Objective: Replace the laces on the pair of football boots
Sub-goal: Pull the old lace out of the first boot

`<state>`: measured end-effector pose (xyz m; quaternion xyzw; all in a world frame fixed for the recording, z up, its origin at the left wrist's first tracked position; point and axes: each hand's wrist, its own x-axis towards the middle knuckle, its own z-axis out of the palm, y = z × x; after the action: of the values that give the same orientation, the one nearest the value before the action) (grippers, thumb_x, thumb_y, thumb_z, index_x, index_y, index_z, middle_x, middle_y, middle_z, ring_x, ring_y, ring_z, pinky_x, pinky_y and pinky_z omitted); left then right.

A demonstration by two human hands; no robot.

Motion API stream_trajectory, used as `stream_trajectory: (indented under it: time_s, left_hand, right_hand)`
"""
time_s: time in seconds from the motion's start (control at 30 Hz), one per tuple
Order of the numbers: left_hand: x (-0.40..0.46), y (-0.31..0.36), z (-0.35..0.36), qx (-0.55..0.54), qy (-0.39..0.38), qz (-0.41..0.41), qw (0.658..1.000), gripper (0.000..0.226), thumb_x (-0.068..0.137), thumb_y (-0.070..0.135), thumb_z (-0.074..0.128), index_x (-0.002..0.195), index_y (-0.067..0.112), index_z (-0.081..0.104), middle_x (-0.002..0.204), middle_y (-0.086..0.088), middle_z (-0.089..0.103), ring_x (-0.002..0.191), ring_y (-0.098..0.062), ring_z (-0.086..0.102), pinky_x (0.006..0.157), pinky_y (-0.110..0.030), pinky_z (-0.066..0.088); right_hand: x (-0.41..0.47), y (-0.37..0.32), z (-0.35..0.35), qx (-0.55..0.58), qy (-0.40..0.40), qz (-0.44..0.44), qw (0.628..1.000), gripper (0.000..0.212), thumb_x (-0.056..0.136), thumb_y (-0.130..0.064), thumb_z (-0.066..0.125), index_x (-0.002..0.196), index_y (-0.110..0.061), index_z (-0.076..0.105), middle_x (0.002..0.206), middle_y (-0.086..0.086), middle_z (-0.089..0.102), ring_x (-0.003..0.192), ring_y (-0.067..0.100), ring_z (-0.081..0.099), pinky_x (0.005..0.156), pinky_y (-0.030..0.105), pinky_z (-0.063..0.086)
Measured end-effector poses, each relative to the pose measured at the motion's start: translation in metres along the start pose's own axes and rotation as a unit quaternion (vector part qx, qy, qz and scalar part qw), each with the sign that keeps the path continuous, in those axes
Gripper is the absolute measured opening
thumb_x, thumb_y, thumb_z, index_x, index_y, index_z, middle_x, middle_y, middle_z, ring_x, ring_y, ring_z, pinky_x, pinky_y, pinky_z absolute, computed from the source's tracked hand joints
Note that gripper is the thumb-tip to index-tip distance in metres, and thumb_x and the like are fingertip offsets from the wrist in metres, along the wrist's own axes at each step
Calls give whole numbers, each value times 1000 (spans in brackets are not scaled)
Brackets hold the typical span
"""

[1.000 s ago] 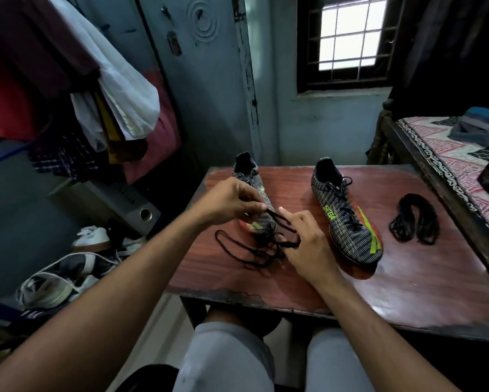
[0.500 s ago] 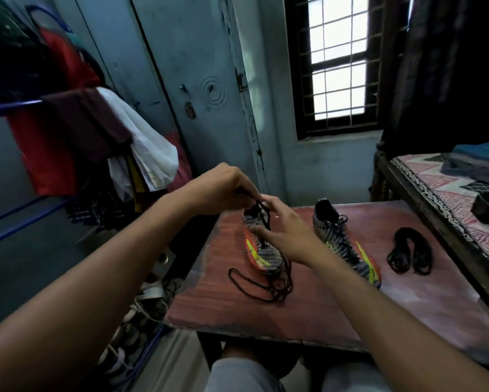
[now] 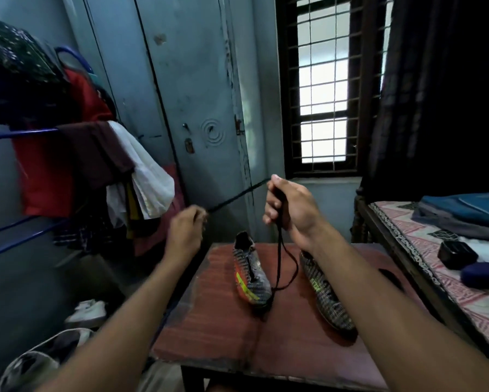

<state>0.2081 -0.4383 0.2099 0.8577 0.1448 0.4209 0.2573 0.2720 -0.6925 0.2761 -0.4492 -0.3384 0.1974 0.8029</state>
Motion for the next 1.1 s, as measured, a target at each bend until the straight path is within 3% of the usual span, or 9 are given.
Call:
stream_trajectory:
  time_s: [0.1,0.2,0.3,0.37,0.47,0.63,0.77,0.9,1.1]
  left_hand:
    - [-63,-3,54,-225,-92,-183,953,22,109,25,43,90,21,52,77,-6,62,65,-18,62,57,-36,52]
    - [-113,32,79,-423,-127,-316,840,25,112,21,36,94,13,50,92,-13,65,73,-19,72,59,-33,57]
    - [-143,73,82,-561,-198,-351,724,31,113,28,30,116,7,52,114,-21,73,103,-37,73,88,-57,58]
    - [-151,88,77,-611,-244,-343,670,28,114,31,27,116,12,48,123,-23,71,109,-40,72,86,-55,60]
    - [-153,95,70,-644,-254,-343,635,22,113,31,29,106,20,47,122,-28,70,90,-35,75,75,-45,61]
    - [-158,87,63,-607,-267,-333,670,17,112,29,35,108,18,46,94,-24,72,57,-25,61,59,-32,53]
    - [-170,68,72,-540,-272,-301,738,16,111,17,35,119,9,46,75,-18,65,53,-23,57,54,-30,49]
    - [-175,26,72,-488,-157,-277,813,12,99,15,57,93,4,57,74,-11,60,61,-14,60,60,-23,54]
    - [-181,-20,46,-318,-117,-180,923,18,97,-3,62,84,4,72,73,-4,73,69,-8,64,70,-20,51]
  right_hand:
    - [5,-19,22,-2,-5,-20,1000,27,108,-30,48,85,-16,54,60,0,37,48,15,39,48,28,41]
    - [9,-27,35,-11,-15,-36,999,25,109,-29,47,89,-15,53,61,-1,39,48,15,38,47,27,39]
    - [11,-29,37,-58,-13,-52,997,23,111,-29,40,101,-13,52,64,-1,41,46,13,32,43,25,32]
    - [13,-29,35,-100,-2,-59,993,24,112,-29,39,108,-11,54,63,-1,39,44,11,28,40,24,26]
    - [11,-28,33,-135,20,-50,989,25,112,-29,40,107,-10,55,62,-2,34,44,10,25,39,23,23]
    - [13,-28,32,-149,50,-35,987,26,112,-28,39,95,-14,52,63,-2,28,44,9,23,38,21,21]
    - [19,-29,28,-154,68,-28,985,26,111,-26,40,91,-15,51,61,-4,30,44,9,24,39,22,23]
    - [24,-26,13,-168,97,0,981,27,110,-24,45,86,-14,52,57,-5,31,44,10,26,43,25,31]
    - [37,-15,-27,-323,93,75,939,30,106,-27,53,80,-13,60,49,-3,49,55,19,57,59,31,45]
